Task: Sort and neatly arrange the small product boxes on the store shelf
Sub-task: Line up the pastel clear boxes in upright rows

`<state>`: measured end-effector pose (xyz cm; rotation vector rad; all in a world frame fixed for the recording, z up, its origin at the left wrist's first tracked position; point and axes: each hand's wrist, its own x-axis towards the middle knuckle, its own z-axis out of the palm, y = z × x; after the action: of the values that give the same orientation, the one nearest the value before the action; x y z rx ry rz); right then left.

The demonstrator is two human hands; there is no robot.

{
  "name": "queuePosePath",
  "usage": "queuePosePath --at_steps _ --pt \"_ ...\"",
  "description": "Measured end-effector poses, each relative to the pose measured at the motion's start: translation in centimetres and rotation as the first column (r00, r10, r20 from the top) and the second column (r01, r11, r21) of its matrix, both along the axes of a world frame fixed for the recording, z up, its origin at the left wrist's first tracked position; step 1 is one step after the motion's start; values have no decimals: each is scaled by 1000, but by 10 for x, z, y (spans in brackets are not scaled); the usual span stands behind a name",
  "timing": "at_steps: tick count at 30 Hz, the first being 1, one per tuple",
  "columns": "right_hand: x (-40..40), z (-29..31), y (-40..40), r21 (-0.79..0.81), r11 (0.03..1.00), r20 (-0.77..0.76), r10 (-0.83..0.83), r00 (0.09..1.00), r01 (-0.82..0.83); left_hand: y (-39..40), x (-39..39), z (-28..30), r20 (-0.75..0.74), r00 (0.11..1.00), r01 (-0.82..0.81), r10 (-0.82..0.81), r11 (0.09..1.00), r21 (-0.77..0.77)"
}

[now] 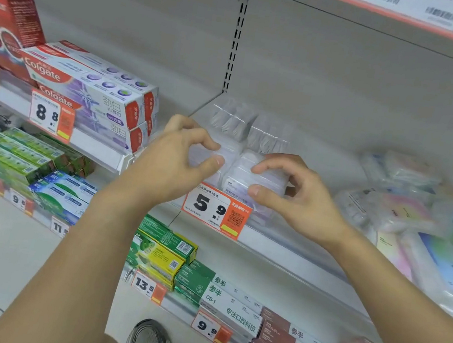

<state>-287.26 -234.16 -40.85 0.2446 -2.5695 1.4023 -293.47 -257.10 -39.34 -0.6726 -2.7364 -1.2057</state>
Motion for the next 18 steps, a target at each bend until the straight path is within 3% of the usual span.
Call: queuePosePath --at_steps 5,9,13,15,18 --pt "-2 10 6 4 1000 88 28 996 -28 -2 9 -3 15 1000 8 -9 995 95" --pt "0 20 10 112 992 174 39 984 -59 4 12 -3 -12 1000 10 -9 998 57" --pt "-24 37 19 140 969 43 -212 976 204 4 11 -2 -3 1000 15 -14 999 41" --pt "-55 43 25 223 914 -26 -341 940 338 5 11 -2 6 1000 13 -14 999 30" --pt "-97 40 30 465 857 110 -307 945 224 6 11 -1 16 1000 9 -9 1000 20"
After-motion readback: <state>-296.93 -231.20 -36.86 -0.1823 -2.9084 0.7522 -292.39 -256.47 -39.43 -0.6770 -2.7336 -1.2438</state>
